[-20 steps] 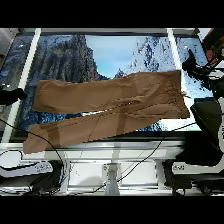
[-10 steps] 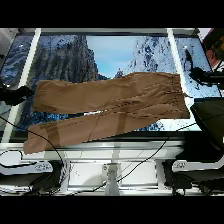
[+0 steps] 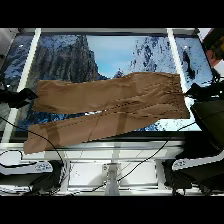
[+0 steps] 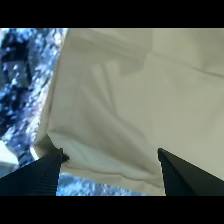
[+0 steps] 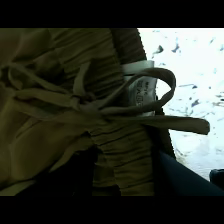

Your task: Fold the clothes and pants, and hang the long-sleeved shirts on hangers.

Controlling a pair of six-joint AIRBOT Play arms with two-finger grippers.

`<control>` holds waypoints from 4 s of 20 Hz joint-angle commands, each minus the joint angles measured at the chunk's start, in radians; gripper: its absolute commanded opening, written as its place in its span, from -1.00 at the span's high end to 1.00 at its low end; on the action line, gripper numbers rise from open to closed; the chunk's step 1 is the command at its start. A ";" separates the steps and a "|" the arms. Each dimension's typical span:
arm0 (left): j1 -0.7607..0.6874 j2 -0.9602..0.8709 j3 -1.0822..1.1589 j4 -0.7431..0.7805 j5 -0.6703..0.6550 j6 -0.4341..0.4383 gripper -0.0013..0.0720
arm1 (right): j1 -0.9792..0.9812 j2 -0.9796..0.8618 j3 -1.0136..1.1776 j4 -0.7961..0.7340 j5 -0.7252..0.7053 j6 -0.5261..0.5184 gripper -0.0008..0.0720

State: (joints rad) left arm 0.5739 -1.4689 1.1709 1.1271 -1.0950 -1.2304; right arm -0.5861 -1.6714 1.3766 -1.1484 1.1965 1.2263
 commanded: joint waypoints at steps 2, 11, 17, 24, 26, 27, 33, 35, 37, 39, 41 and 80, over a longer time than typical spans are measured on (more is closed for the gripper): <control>0.001 0.000 0.000 -0.014 -0.128 0.008 -0.96 | 0.018 -0.024 0.039 -0.001 0.068 -0.065 -0.14; 0.005 0.002 0.001 0.070 -0.423 0.094 -0.96 | 0.018 0.014 0.209 0.003 0.163 -0.094 -0.14; 0.006 -0.001 0.000 0.330 -0.503 0.093 -0.95 | 0.018 0.021 0.209 0.016 0.180 -0.091 -0.14; 0.159 -0.029 -0.001 0.357 -0.462 0.126 -0.94 | 0.018 0.021 0.209 -0.004 0.270 -0.092 -0.14; 0.222 -0.040 -0.001 0.246 -0.473 0.177 -0.94 | 0.018 0.025 0.208 -0.004 0.298 -0.092 -0.14; 0.244 -0.045 -0.001 0.230 -0.471 0.188 -0.92 | 0.018 0.028 0.209 -0.004 0.312 -0.092 -0.14; 0.264 -0.111 -0.002 0.132 -0.441 0.251 -0.92 | 0.018 0.032 0.208 -0.007 0.396 -0.091 -0.13; 0.256 -0.138 -0.002 0.121 -0.423 0.251 -0.92 | 0.018 0.032 0.208 -0.029 0.410 -0.090 -0.03; 0.251 -0.163 -0.002 0.116 -0.424 0.251 -0.92 | 0.018 0.032 0.209 -0.035 0.412 -0.082 -0.03; 0.247 -0.180 -0.002 0.117 -0.436 0.251 -0.92 | 0.018 0.032 0.209 -0.035 0.412 -0.068 -0.03; 0.243 -0.189 -0.002 0.105 -0.440 0.251 -0.92 | 0.018 0.032 0.209 -0.035 0.412 -0.066 -0.03; -0.011 -0.237 0.219 -0.118 0.381 0.130 0.91 | 0.020 0.192 -0.130 0.169 0.140 -0.064 -0.03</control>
State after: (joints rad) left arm 0.5690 -1.7069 1.3846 1.0092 -0.7650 -1.1004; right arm -0.5667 -1.5352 1.3327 -0.9947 1.4162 1.1881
